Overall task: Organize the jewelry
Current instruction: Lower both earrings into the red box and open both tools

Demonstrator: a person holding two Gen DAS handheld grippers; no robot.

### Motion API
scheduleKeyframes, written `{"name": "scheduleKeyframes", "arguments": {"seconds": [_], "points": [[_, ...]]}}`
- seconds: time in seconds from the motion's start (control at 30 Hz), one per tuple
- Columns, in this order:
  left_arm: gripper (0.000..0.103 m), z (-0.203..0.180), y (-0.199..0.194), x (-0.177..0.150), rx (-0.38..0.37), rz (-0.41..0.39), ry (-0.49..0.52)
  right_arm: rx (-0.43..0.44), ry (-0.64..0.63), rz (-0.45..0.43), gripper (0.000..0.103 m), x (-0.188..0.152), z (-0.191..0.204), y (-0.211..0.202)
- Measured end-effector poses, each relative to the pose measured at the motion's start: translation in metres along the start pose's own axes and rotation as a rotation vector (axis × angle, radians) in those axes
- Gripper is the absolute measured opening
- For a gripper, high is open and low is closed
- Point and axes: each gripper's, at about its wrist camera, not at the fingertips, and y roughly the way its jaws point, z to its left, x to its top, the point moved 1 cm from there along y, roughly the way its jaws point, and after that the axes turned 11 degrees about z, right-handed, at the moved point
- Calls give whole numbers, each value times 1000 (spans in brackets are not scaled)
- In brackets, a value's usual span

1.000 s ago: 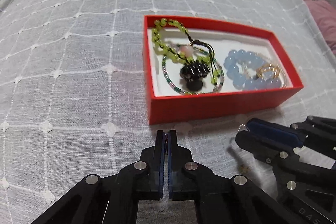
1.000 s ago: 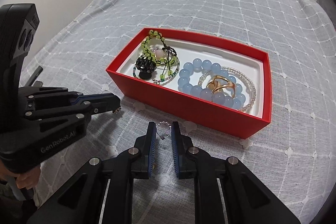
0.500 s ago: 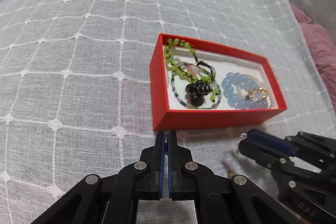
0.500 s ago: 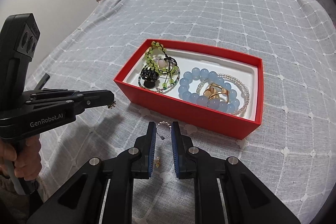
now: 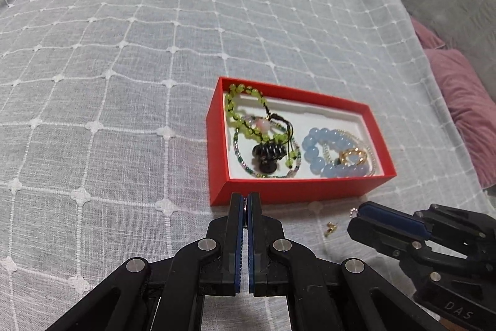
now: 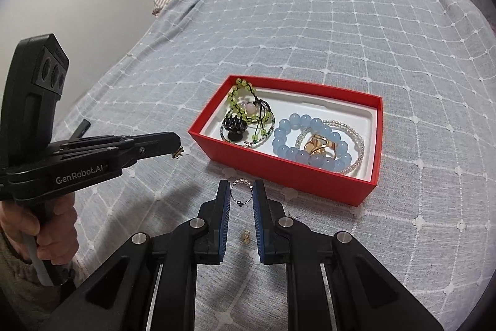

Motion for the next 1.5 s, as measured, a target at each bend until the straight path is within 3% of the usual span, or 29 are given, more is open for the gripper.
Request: {"name": "scheduleKeyframes", "arguments": {"seconds": [0.27, 0.6, 0.73, 0.93, 1.5], "points": [[0, -10, -8, 3, 23, -41, 22, 26, 15, -60, 15, 5, -6, -24], [0, -36, -7, 26, -4, -75, 79, 23, 98, -111, 15, 17, -37, -40], [0, -46, 0, 38, 17, -76, 125, 13, 118, -119, 15, 26, -47, -39], [0, -46, 17, 55, 11, -56, 105, -1, 153, -107, 15, 38, -65, -26], [0, -52, 48, 64, 10, -27, 99, 1, 204, -99, 17, 49, -85, -7]]}}
